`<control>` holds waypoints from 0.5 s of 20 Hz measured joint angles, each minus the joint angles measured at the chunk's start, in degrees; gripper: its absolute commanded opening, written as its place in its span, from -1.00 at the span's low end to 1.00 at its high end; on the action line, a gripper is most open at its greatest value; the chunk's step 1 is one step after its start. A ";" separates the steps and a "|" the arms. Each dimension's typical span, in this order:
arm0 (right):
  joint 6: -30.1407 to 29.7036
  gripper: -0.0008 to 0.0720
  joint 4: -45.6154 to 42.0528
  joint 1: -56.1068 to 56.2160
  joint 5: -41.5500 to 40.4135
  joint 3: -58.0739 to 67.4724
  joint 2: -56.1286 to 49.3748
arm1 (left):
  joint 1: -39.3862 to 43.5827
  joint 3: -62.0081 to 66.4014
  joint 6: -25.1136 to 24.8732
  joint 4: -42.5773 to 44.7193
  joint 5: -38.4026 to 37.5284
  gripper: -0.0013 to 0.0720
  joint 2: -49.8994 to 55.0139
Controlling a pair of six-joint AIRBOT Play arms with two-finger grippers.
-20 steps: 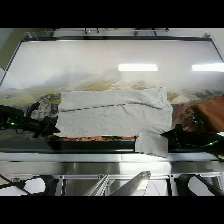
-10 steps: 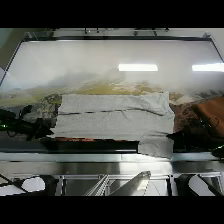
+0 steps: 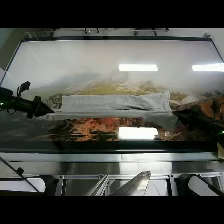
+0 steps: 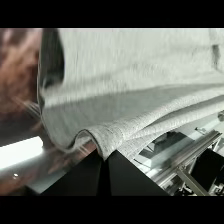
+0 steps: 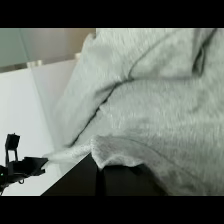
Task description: Fold the shirts.
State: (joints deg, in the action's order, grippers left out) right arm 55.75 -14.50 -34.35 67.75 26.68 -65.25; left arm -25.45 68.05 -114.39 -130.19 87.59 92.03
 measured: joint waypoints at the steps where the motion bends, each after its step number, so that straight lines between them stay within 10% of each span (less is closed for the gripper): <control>1: -1.29 -0.93 1.79 2.10 -3.06 1.99 -2.25 | 1.07 2.89 0.50 -0.26 0.02 -0.93 2.40; 8: -10.38 -0.93 9.90 12.74 -17.09 17.07 -22.23 | 5.46 24.04 4.48 -0.44 -0.11 -0.92 20.98; 9: -11.41 -0.82 10.10 13.51 -17.73 18.32 -24.24 | 5.81 26.23 4.66 -0.42 0.37 -0.44 22.86; 10: -12.22 -0.16 10.10 13.99 -18.03 19.19 -25.53 | 6.16 28.17 4.94 -0.37 0.98 0.30 24.28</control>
State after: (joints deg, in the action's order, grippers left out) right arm 43.53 -4.40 -20.36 49.71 45.87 -90.78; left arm -19.29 96.23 -109.45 -130.56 88.58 116.31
